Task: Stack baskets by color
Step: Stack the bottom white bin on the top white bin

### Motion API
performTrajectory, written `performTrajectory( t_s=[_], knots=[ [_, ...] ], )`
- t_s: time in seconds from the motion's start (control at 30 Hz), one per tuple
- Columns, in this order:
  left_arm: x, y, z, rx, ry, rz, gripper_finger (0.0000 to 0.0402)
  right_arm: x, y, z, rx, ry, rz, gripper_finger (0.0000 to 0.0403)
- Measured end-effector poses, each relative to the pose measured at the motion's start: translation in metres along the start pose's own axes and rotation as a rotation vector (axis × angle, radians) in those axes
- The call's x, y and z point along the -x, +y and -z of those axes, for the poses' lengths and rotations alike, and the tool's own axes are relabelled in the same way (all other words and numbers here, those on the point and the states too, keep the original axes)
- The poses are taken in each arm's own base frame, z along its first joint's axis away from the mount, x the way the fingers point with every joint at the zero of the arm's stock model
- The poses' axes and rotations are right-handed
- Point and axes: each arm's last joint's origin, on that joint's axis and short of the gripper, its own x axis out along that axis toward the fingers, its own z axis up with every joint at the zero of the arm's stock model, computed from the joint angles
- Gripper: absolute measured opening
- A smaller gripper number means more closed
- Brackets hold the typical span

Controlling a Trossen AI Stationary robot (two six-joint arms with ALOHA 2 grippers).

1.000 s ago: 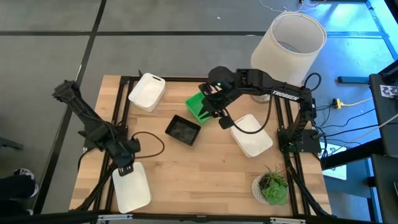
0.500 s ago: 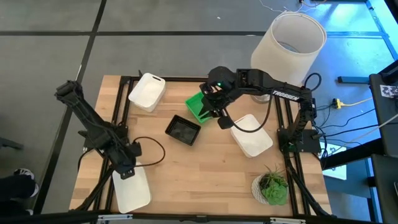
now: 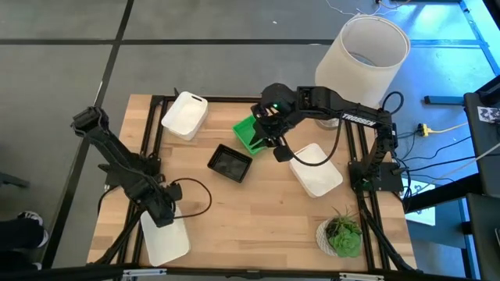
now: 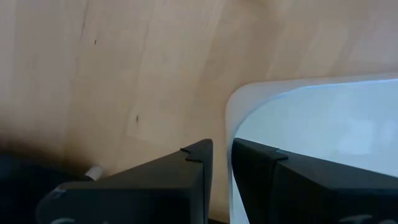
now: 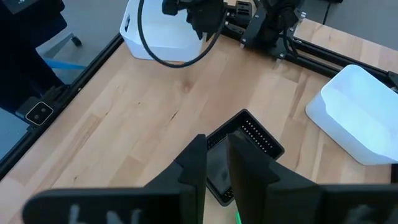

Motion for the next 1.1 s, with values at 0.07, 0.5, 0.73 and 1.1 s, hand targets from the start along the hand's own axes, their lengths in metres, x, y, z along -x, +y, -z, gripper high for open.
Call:
performTrajectory(
  t_s=[0.07, 0.5, 0.73, 1.1],
  knots=[
    [-0.005, -0.002, 0.0, -0.023, 0.024, -0.021, 0.0049, 0.0, 0.0, 0.0, 0.0, 0.0, 0.0, 0.0062],
    [0.01, 0.004, -0.018, -0.127, 0.095, -0.025, 0.0001, 0.0, 0.0, 0.0, 0.002, 0.0, 0.001, 0.0062],
    [0.078, 0.027, -0.053, -0.171, 0.026, -0.106, 0.0, 0.0, -0.001, 0.001, 0.0, 0.009, 0.017, 0.0062],
    [0.168, 0.062, -0.09, -0.063, -0.27, -0.315, 0.0, 0.002, -0.002, 0.008, -0.056, 0.08, 0.019, 0.0062]
  ],
)
